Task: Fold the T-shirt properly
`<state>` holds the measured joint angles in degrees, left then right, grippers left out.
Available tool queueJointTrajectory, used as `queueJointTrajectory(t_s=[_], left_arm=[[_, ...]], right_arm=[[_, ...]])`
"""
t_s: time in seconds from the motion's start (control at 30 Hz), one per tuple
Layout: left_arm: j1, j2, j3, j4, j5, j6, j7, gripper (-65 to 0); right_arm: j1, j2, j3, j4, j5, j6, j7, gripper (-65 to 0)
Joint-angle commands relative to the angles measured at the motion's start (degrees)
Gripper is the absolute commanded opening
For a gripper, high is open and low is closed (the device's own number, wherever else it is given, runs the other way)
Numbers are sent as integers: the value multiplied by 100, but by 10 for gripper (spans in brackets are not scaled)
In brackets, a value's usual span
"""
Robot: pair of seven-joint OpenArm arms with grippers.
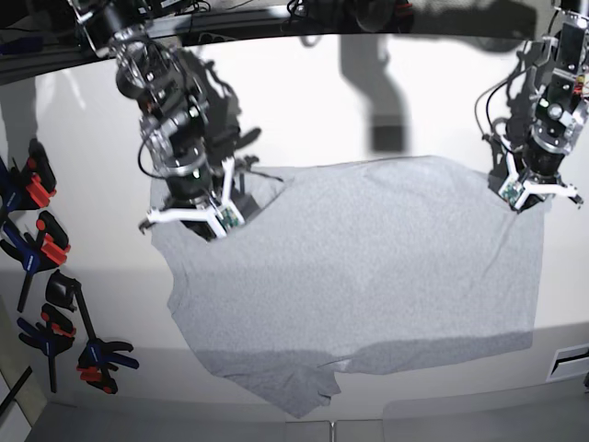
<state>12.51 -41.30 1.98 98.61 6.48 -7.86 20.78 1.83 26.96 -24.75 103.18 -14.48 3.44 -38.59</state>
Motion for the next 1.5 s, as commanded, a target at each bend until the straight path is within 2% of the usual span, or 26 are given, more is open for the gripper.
queueJointTrajectory(t_s=[0.0, 0.1, 0.2, 0.37, 0.5, 0.6, 0.93, 1.07, 1.13, 1.27, 1.4, 1.47], left_arm=[[-114, -96, -44, 70, -122, 101, -155, -650], [-212, -96, -44, 70, -789, 94, -192, -650], [-258, -96, -42, 70, -1067, 83, -485, -650], [-387, -90, -42, 68, -1069, 83, -627, -650], [-446, -92, -42, 61, -1067, 83, -629, -650], [-446, -61, -42, -33, -1067, 85, -629, -650], [-699, -31, -42, -1388, -1067, 83, -938, -650], [-890, -33, -42, -1998, -1110, 81, -1401, -650], [-920, -24, -42, -2192, -1108, 83, -1644, -650], [-955, -15, -42, -2396, -1106, 79, -1700, -650], [-962, -15, -42, -2406, -1106, 79, -1731, -650], [-973, -15, -42, -2406, -1108, 79, -1790, -650]], right_arm=[[219, -9, 35, -55, 17, -9, 127, -650], [542, -225, 35, -494, 166, 142, 175, -650], [892, -446, 35, -962, 164, 219, 254, -650], [1565, -850, 35, -1679, 164, 282, 374, -650], [2068, -1180, 35, -2092, 160, 520, 387, -650], [2363, -1370, 35, -2352, 142, 520, 411, -650], [2870, -1781, 35, -3375, 101, 518, 603, -650], [2868, -1825, 35, -3731, 103, 505, 846, -650], [2865, -1829, 35, -3836, 101, 369, 837, -650], [2868, -1825, 42, -3882, -151, -216, 837, -650], [2868, -1827, 42, -3882, -420, -358, 831, -650], [2868, -1827, 42, -3882, -487, -562, 756, -650]])
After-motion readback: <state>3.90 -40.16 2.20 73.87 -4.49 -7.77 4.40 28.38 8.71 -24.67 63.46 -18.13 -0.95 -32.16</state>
